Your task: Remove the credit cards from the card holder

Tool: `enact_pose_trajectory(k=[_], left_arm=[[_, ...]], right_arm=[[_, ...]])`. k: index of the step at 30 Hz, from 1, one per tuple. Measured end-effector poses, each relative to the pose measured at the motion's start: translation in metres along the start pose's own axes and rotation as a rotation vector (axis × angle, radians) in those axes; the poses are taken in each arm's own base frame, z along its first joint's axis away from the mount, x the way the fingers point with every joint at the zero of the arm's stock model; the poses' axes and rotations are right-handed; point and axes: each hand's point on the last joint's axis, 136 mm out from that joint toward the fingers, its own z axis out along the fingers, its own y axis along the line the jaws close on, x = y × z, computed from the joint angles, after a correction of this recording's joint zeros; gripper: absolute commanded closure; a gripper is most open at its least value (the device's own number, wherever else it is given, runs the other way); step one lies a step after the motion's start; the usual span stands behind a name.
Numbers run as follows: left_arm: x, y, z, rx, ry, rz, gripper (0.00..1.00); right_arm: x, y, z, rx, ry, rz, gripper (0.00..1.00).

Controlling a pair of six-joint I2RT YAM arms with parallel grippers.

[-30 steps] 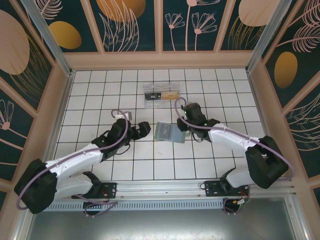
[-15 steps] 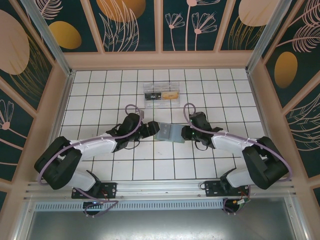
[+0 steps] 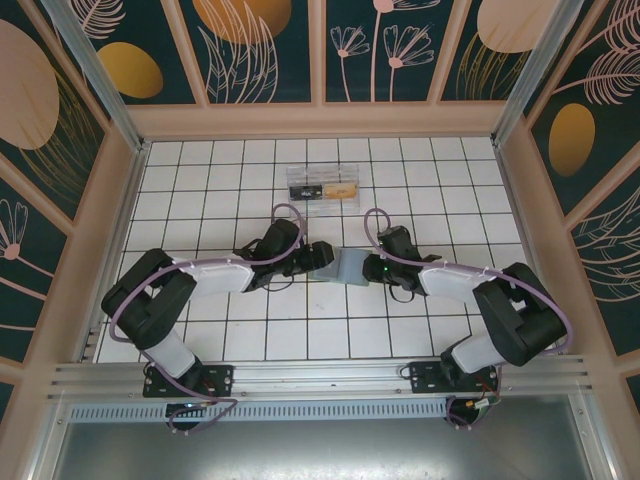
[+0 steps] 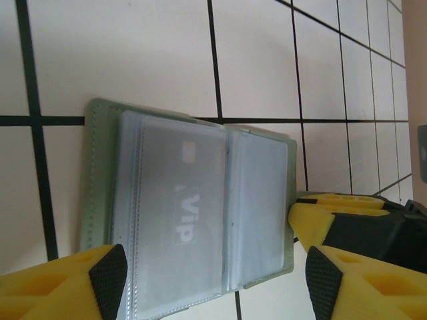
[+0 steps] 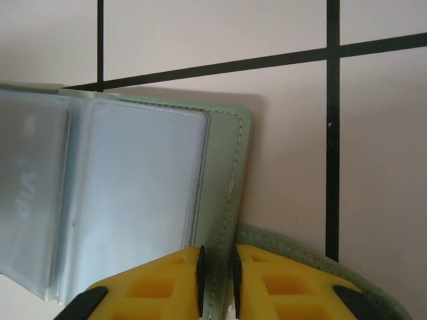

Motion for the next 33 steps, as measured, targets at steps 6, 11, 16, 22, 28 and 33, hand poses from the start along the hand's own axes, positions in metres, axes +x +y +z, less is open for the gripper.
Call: enact_pose_trajectory(k=[6, 11, 16, 22, 28, 33], left_arm=[[0.007, 0.004, 0.011, -0.014, 0.031, 0.007, 0.22], [0.008, 0.009, 0.017, -0.027, 0.041, 0.009, 0.21], [0.008, 0.008, 0.019, -0.027, 0.044, 0.01, 0.2], [0.008, 0.004, 0.021, -0.012, 0.045, 0.022, 0.15], [0.008, 0.0, 0.021, 0.005, 0.047, 0.026, 0.14], [0.008, 0.0, 0.022, 0.007, 0.045, 0.027, 0.13]], right_arm=[[0.001, 0.001, 0.0, -0.009, -0.001, -0.001, 0.78], [0.0, 0.002, 0.0, -0.015, -0.001, -0.001, 0.78], [0.001, 0.002, 0.001, -0.016, 0.0, -0.001, 0.78], [0.0, 0.002, 0.002, -0.016, -0.001, 0.0, 0.78], [0.0, 0.002, 0.003, -0.016, -0.003, 0.0, 0.78], [0.0, 0.002, 0.003, -0.017, -0.003, 0.0, 0.78]])
